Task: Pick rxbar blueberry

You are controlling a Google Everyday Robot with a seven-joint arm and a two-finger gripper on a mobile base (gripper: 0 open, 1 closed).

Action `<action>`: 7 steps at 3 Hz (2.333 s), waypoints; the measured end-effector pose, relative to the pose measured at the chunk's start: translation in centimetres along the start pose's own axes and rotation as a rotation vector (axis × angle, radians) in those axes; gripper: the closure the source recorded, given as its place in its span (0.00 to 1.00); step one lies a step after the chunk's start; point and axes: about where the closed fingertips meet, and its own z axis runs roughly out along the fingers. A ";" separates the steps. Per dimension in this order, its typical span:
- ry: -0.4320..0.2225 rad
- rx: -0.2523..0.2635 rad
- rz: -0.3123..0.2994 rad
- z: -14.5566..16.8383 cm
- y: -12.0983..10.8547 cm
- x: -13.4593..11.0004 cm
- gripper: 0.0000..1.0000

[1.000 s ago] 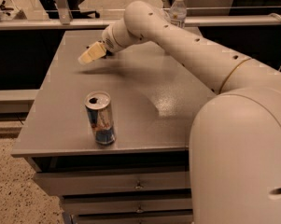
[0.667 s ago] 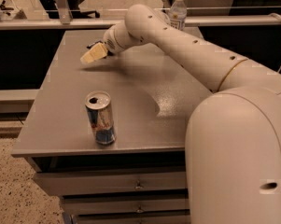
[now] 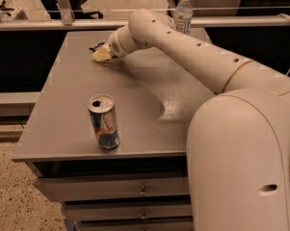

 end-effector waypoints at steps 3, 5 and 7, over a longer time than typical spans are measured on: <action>-0.094 -0.063 -0.043 -3.5 1.4 -3.1 1.00; -0.225 -0.233 -0.125 -12.1 5.3 -3.9 1.00; -0.333 -0.338 -0.195 -17.1 6.9 -3.3 1.00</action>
Offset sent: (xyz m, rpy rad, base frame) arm -0.0075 -0.0032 0.0489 0.0623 -0.0780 0.0445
